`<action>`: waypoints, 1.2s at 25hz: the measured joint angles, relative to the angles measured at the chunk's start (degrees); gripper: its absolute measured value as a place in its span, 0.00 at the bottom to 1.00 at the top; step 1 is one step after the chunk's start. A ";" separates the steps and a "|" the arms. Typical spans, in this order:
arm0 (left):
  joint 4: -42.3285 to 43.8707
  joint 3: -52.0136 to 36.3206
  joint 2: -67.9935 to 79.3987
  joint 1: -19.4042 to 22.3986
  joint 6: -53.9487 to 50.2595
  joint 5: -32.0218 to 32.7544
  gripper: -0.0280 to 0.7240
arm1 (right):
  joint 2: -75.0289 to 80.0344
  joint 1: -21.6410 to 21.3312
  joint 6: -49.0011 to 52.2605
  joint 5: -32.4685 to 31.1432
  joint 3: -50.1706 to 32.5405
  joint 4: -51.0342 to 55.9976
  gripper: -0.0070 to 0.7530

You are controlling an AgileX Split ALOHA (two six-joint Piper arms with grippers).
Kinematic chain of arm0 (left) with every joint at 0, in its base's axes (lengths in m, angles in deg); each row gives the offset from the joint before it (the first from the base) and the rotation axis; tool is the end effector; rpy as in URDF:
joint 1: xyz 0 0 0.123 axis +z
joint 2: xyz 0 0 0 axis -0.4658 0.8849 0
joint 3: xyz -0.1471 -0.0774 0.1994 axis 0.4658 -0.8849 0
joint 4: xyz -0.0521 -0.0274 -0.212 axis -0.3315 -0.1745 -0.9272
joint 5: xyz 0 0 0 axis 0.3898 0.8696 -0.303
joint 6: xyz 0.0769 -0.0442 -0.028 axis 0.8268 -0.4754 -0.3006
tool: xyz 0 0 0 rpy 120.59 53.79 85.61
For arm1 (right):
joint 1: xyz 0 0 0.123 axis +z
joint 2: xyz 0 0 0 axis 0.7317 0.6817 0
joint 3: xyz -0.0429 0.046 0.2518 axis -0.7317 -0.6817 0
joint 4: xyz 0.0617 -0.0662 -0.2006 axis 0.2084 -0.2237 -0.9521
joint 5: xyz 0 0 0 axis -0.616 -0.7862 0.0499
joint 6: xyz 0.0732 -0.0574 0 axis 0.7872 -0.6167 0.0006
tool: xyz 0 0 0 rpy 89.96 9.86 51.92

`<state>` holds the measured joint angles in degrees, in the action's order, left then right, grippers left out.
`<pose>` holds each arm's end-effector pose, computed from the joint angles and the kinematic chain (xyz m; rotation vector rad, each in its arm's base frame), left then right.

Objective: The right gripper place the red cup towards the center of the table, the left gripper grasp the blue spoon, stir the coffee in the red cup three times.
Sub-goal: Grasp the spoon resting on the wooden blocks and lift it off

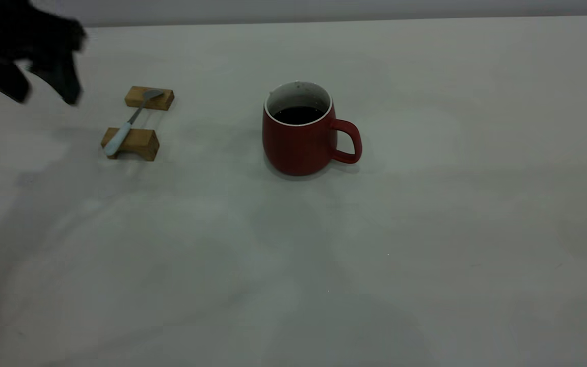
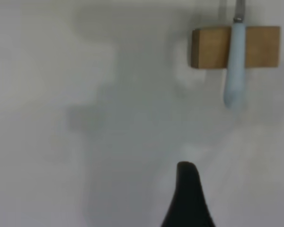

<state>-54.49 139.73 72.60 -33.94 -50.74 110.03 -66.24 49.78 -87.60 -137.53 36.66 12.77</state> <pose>0.3429 -0.0374 0.1172 0.1404 2.7884 -0.0336 -0.0040 0.0047 0.2474 -0.1428 2.1649 0.0540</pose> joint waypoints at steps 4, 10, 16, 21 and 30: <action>-0.35 3.41 5.87 -1.61 0.45 -0.69 0.88 | 0.00 0.00 0.00 0.00 0.00 0.00 0.28; -0.35 4.01 10.56 -1.89 0.45 -3.76 0.86 | 0.00 0.00 0.00 0.00 0.00 0.00 0.28; -0.35 5.04 16.05 -1.89 0.56 -7.47 0.85 | 0.00 0.00 0.00 0.00 0.00 0.00 0.28; -0.35 7.13 18.56 -1.89 0.61 -8.38 0.75 | 0.00 0.00 0.00 0.00 0.00 0.00 0.28; -2.65 8.25 18.38 -1.89 0.56 -6.54 0.26 | 0.00 0.00 0.00 0.00 0.00 0.00 0.28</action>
<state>-57.13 147.99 90.98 -35.83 -50.19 103.48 -66.24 49.78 -87.60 -137.53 36.66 12.77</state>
